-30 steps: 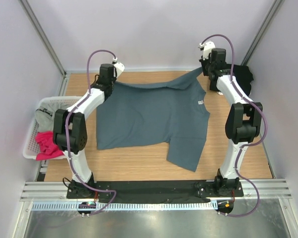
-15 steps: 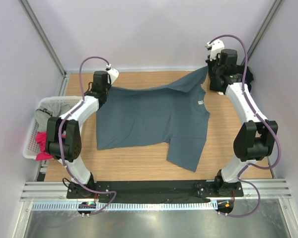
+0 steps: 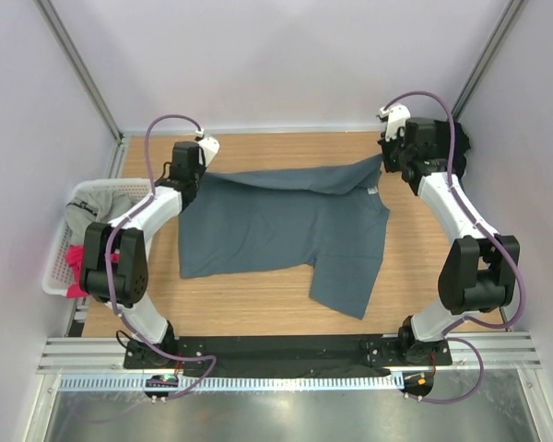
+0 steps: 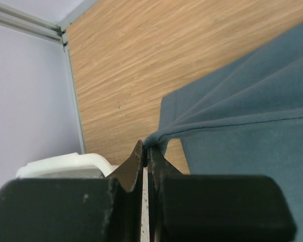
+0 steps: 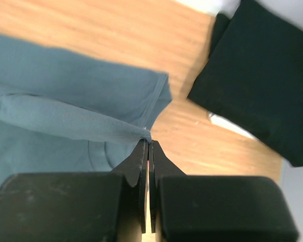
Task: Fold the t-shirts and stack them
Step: Fold the tshirt
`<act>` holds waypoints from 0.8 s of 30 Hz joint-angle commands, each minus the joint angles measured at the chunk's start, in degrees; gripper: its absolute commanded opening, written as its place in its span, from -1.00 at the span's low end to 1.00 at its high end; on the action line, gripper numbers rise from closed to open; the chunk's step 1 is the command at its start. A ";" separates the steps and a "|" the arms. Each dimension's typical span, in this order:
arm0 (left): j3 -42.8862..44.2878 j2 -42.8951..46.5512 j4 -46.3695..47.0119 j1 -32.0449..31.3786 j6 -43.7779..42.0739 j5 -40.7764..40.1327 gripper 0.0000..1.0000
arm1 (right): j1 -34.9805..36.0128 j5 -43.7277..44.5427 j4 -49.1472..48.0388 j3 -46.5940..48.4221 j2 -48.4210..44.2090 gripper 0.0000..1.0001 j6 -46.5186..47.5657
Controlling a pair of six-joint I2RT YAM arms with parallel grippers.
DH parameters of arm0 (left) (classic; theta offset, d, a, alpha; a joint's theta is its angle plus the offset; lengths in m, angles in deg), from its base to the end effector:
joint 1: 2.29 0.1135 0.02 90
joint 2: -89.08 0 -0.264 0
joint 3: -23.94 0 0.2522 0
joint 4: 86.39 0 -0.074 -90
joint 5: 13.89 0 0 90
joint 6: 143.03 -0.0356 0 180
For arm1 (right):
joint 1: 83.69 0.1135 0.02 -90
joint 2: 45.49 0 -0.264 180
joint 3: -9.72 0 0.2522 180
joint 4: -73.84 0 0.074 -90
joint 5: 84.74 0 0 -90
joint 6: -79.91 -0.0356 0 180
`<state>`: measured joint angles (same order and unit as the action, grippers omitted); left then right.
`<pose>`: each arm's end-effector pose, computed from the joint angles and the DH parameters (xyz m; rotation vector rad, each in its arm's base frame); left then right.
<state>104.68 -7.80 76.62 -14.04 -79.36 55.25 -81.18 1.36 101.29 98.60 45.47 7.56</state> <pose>0.3783 -0.0657 0.2469 0.4974 2.0963 0.5387 0.3713 0.0187 0.3143 -0.4058 2.0463 -0.0897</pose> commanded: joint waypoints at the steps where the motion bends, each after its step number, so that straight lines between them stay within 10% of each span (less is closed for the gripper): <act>1: -1.59 2.58 2.00 0.15 1.54 0.30 -1.00 | -0.04 -1.81 -1.04 -1.81 -3.86 -0.97 -0.95; 24: -10.20 -0.06 4.35 0.15 2.16 -0.84 -1.00 | 0.31 -3.92 -2.00 -9.36 -3.77 -0.97 -1.92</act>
<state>95.83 -7.80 77.06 -14.04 -78.50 55.29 -81.16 -1.81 101.71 89.81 44.24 6.20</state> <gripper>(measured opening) 0.009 0.038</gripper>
